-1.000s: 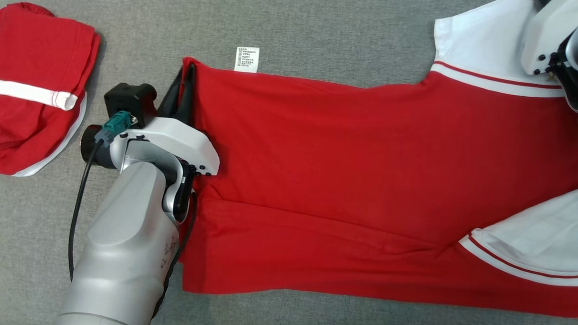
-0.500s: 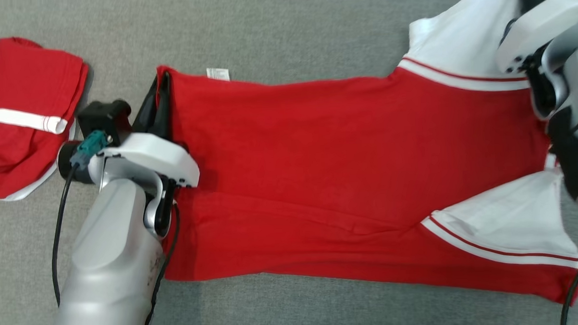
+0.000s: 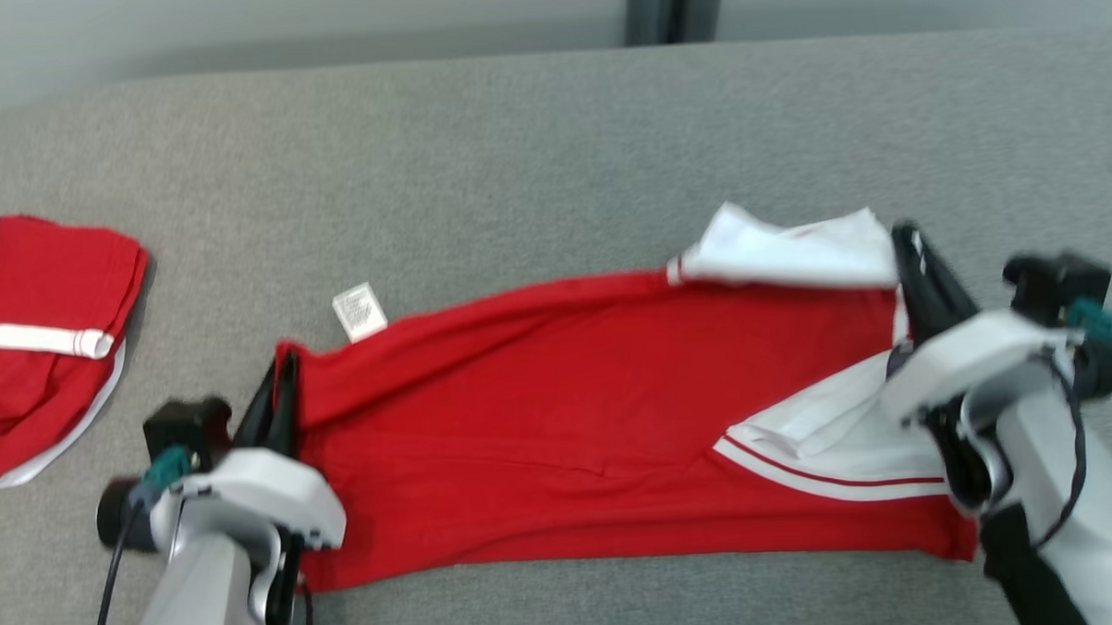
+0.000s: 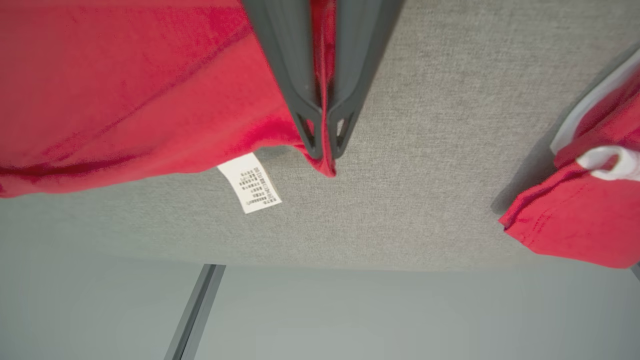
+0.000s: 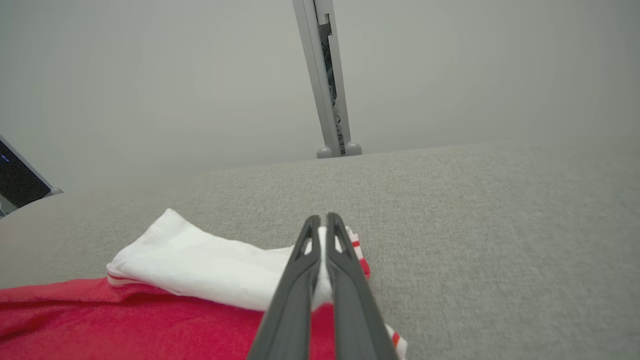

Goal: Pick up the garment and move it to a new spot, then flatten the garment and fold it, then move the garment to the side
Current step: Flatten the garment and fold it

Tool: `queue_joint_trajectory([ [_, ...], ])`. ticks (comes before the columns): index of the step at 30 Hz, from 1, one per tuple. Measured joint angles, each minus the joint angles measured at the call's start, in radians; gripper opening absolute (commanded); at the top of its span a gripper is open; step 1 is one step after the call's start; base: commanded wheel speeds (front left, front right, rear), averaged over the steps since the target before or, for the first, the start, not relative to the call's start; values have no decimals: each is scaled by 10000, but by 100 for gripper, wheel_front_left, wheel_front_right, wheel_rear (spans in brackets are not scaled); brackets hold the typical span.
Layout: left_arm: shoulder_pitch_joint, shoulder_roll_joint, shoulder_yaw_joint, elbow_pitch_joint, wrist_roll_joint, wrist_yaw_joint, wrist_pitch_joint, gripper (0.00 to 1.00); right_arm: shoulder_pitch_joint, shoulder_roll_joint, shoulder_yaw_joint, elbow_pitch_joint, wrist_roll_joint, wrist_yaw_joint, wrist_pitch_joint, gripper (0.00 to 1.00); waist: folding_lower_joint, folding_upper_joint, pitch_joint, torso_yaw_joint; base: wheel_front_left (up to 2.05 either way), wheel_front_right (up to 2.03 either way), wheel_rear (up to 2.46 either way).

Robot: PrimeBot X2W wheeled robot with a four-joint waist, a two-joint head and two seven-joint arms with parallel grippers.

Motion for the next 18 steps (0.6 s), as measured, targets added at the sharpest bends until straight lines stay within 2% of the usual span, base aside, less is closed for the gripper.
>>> queue_joint_trajectory([
  [5,969,-54,330,10,84,-73,2,0,1327,165,-94,-391,389,0,0,0,0,0,-551,-350,0,0,0],
  [15,1907,-107,924,-244,362,-86,2,0,2431,470,2,-357,752,0,0,0,-1,0,-1240,-582,0,0,0],
  [16,1987,-100,980,-284,454,-82,2,16,2495,487,10,-274,777,0,0,0,0,0,-1284,-578,0,0,0],
  [17,2056,-100,999,-291,562,-71,0,40,2534,489,8,-153,805,0,0,0,0,0,-1325,-571,0,0,0],
  [18,2142,-107,1018,-313,629,-71,0,98,2572,483,-2,-38,805,0,0,0,0,0,-1365,-559,0,0,0],
])
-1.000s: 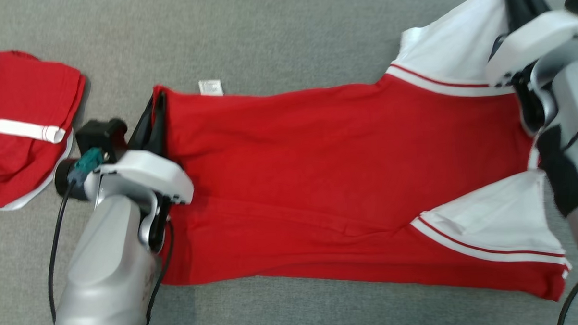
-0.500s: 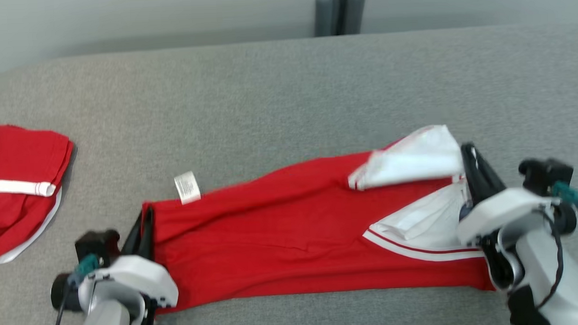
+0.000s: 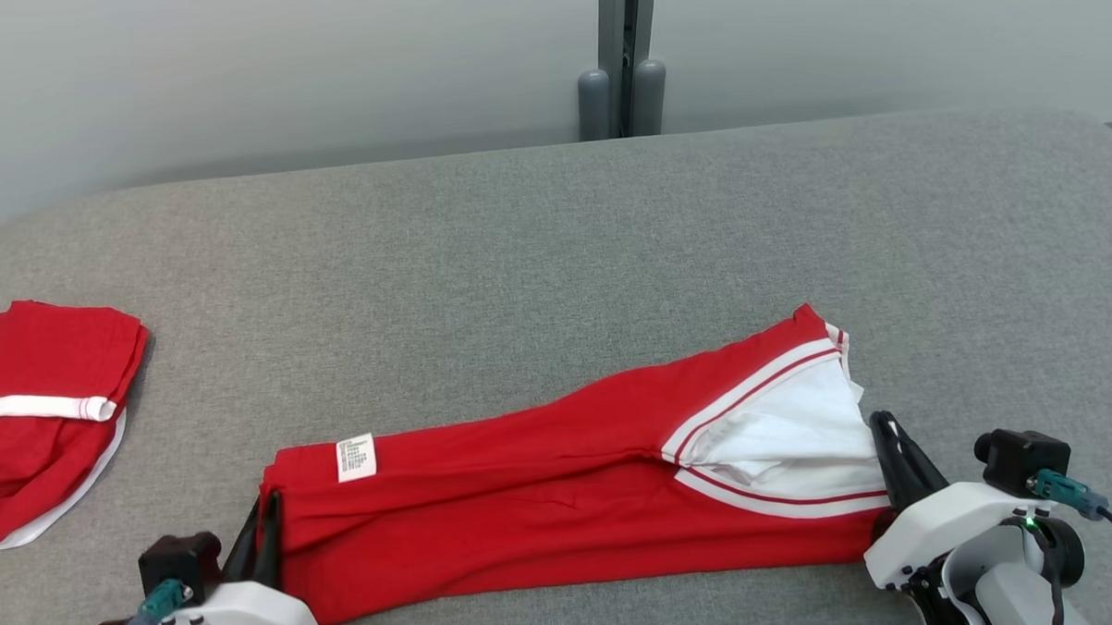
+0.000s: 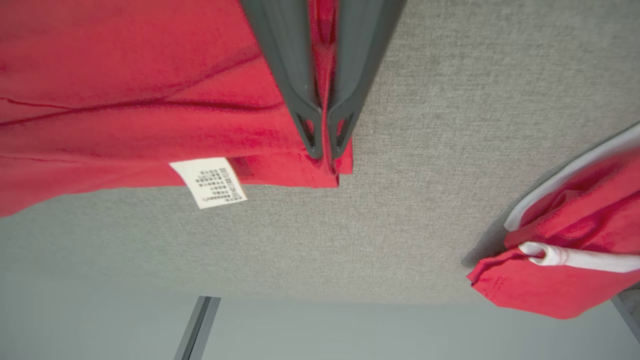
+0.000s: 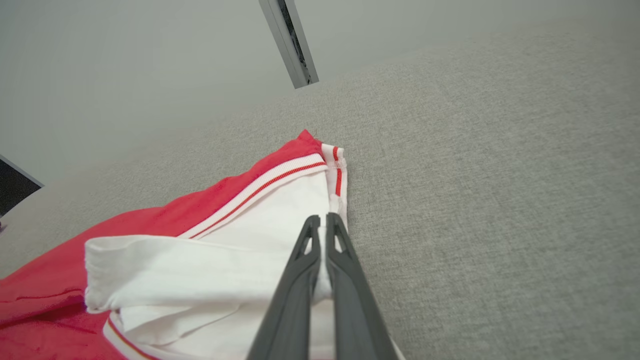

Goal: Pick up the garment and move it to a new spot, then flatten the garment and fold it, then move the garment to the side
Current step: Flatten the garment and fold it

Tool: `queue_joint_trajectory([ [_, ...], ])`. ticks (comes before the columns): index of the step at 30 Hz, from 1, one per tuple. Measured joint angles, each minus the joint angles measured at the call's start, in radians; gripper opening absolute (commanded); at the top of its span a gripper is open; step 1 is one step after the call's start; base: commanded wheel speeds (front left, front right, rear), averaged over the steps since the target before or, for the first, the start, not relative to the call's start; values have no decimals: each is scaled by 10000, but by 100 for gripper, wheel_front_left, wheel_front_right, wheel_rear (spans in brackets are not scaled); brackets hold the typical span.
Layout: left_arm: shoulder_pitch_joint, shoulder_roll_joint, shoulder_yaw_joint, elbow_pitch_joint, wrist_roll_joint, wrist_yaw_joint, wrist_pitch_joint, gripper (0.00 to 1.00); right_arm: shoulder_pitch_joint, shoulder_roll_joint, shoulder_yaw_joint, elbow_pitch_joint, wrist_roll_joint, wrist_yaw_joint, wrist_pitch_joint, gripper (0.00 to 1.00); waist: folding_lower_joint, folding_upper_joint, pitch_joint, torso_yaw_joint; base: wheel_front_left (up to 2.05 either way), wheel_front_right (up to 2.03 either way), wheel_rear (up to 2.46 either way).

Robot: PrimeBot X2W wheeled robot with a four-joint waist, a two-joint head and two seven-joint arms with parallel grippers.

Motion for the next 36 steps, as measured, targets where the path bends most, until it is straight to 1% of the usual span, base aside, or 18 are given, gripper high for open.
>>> queue_joint_trajectory([
  [1,96,-17,29,-29,59,17,2,100,25,0,-10,102,0,0,0,16,-1,0,-33,15,0,0,0],
  [2,206,-31,36,-125,157,63,0,100,37,8,-19,159,-2,0,0,78,-1,0,-61,27,0,0,0],
  [3,308,-44,59,-221,244,98,2,100,38,17,-13,194,-6,0,0,100,0,0,-91,38,0,0,0],
  [9,1209,-238,495,-1482,422,635,0,100,32,-6,-489,-107,-359,0,-2,100,0,0,-223,233,0,0,0],
  [12,1606,-299,441,-1666,445,694,2,100,5,67,-516,46,-581,0,-4,100,0,0,-217,427,0,0,0],
  [16,1693,-330,240,-1808,454,694,0,100,-233,63,-548,907,-974,0,-4,100,0,0,-151,739,0,0,0],
  [22,1674,-339,-242,-1822,167,704,0,100,-562,50,-991,2583,-1528,0,27,100,-1,0,-122,1184,0,0,0],
  [25,1653,-341,-380,-1822,73,740,2,100,-775,144,-1024,3120,-1559,-2,115,100,0,0,-124,1313,0,0,0],
  [26,1651,-339,-407,-1825,69,746,2,100,-820,138,-947,3212,-1559,-6,150,73,0,0,-113,1337,0,0,0],
  [27,1651,-341,-422,-1825,58,748,0,100,-872,151,-876,3281,-1494,-17,174,9,0,0,-93,1352,0,0,0],
  [28,1650,-341,-433,-1827,36,754,0,100,-920,176,-842,3292,-1371,-17,184,0,0,0,-70,1362,0,0,0],
  [32,1633,-341,-502,-1852,15,790,0,100,-1023,307,-882,3239,-913,0,127,0,0,0,-4,1327,0,0,0],
  [36,1571,-341,-602,-1850,-15,803,0,100,-1133,-40,-1252,3166,-851,31,48,0,0,0,-32,1185,0,0,0],
])
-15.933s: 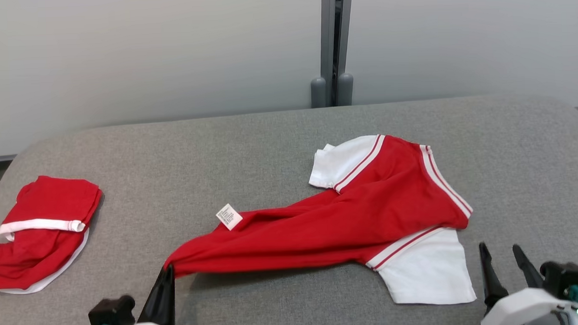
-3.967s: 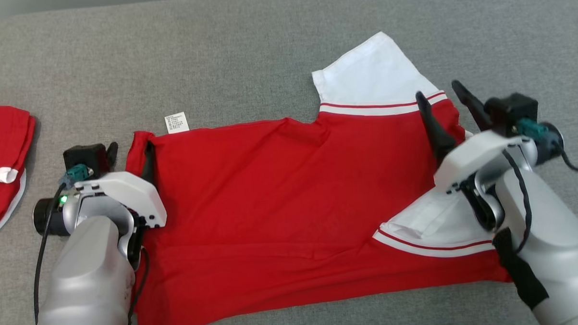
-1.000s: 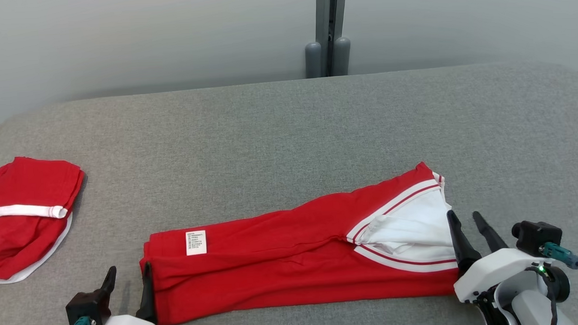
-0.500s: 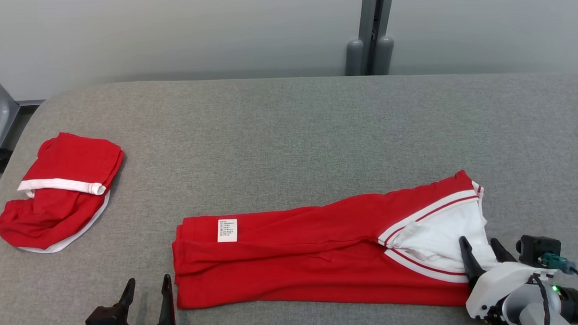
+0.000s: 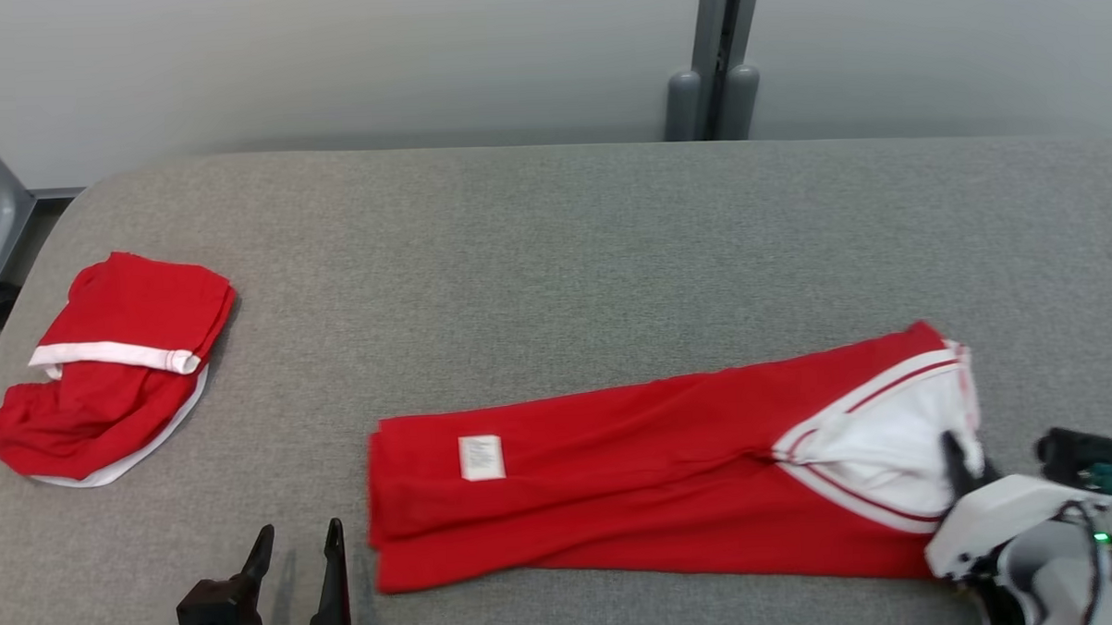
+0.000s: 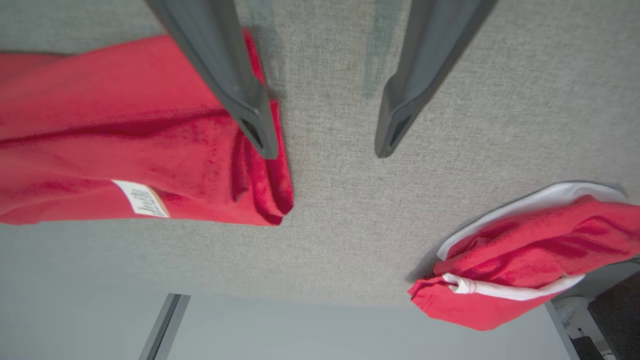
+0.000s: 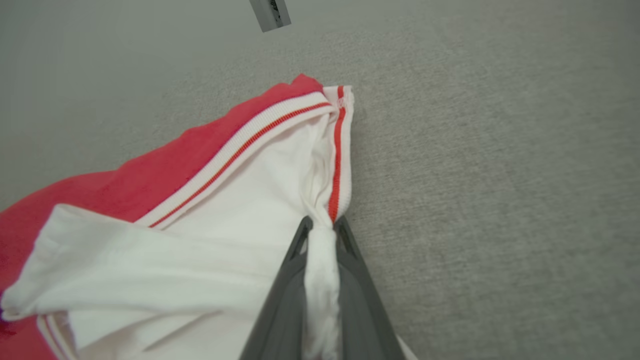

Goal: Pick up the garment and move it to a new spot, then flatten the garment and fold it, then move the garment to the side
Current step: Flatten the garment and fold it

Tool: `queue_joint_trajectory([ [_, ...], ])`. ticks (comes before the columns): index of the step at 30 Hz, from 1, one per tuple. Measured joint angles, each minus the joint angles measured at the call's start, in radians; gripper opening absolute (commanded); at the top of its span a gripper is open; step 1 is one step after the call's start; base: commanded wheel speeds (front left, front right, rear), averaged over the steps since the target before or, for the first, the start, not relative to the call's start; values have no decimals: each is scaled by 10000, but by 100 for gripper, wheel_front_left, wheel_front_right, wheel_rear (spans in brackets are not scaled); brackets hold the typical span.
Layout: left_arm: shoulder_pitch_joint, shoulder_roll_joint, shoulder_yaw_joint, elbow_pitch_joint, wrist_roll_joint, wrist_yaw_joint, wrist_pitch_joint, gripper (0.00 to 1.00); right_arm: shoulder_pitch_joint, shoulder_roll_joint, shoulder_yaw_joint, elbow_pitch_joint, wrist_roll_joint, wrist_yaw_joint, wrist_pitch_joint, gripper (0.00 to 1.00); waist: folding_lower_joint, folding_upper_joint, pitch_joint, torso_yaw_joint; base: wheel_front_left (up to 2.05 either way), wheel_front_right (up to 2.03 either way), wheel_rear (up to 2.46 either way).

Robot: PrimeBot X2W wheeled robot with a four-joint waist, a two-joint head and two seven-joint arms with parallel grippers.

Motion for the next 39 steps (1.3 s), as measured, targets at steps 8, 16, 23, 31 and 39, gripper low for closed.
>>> queue_joint_trajectory([
  [8,-94,-4,-280,42,-207,44,0,100,22,-623,-1026,-1452,-556,-31,-33,0,0,0,-133,-433,0,0,0],
  [16,-127,-4,-631,105,-366,81,2,100,639,328,1214,-3198,-107,-33,-4,0,0,0,-204,-553,0,0,0],
  [23,-256,-6,-1110,203,-414,59,2,100,965,596,3785,-4316,1070,-33,635,0,0,0,-223,-60,0,0,0],
  [31,-356,-6,-1781,249,-431,-13,2,100,593,665,5651,-4418,2138,-33,761,0,0,0,-202,1136,0,0,0],
  [39,-367,0,-2207,343,-506,-8,2,100,-89,665,6512,-3453,2934,-33,479,20,0,0,-162,2488,0,0,0],
])
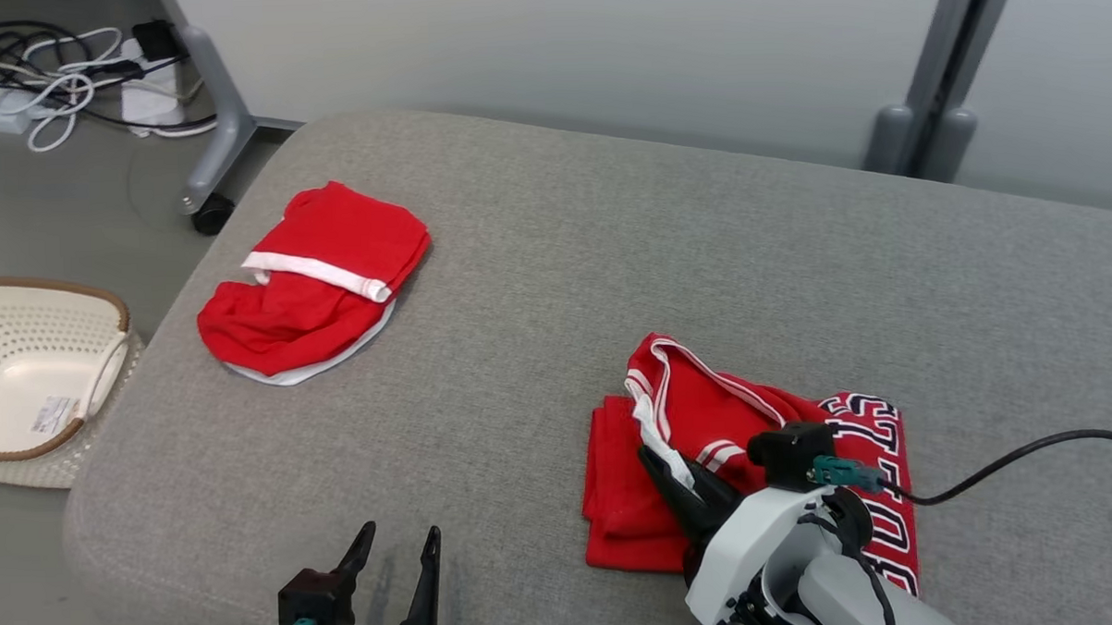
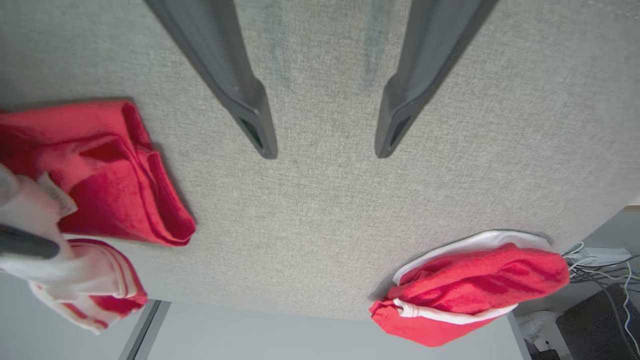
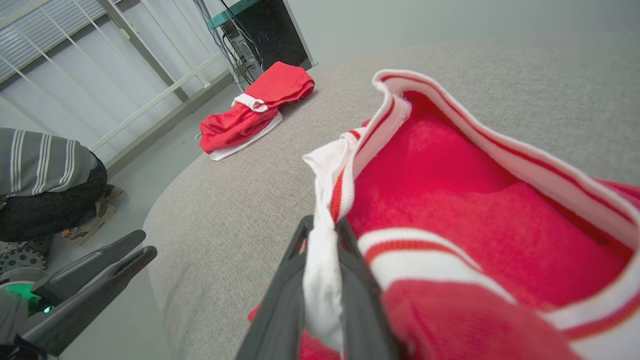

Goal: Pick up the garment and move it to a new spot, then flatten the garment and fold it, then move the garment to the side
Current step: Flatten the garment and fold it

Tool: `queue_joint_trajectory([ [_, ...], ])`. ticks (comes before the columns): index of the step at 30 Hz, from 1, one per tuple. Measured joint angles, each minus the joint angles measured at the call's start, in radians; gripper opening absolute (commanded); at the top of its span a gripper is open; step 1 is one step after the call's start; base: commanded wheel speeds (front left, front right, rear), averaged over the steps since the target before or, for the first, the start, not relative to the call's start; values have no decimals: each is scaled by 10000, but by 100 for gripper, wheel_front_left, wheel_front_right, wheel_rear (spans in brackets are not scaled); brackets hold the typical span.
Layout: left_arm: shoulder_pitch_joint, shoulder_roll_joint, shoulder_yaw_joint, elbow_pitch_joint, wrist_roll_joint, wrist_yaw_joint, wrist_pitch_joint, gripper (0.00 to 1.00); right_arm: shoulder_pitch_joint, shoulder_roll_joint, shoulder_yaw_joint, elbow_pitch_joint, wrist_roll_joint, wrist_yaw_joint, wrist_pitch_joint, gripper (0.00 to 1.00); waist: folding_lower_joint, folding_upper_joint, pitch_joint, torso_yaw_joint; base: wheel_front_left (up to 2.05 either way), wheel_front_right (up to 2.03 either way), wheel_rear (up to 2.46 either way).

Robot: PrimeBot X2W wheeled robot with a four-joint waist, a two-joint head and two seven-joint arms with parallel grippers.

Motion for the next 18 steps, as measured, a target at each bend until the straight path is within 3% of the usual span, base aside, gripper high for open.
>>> queue_joint_trajectory([
  [1,1,2,-4,15,0,0,0,100,-73,4,82,59,121,0,-81,71,0,0,0,125,0,0,0],
  [2,4,0,-10,29,-2,0,0,100,-151,4,144,75,249,0,-159,100,0,0,-4,223,0,0,0],
  [9,36,-2,90,-46,-31,88,-2,100,-511,33,-159,-77,642,0,-481,100,0,0,-143,65,0,0,0],
  [15,33,-4,230,-190,-29,144,0,100,-58,15,-2995,-961,-918,0,-525,100,0,0,-245,-549,0,0,0],
  [18,30,-6,316,-232,-31,173,0,100,617,6,-3873,-1210,-1651,0,-527,100,1,0,-298,-878,0,0,0],
])
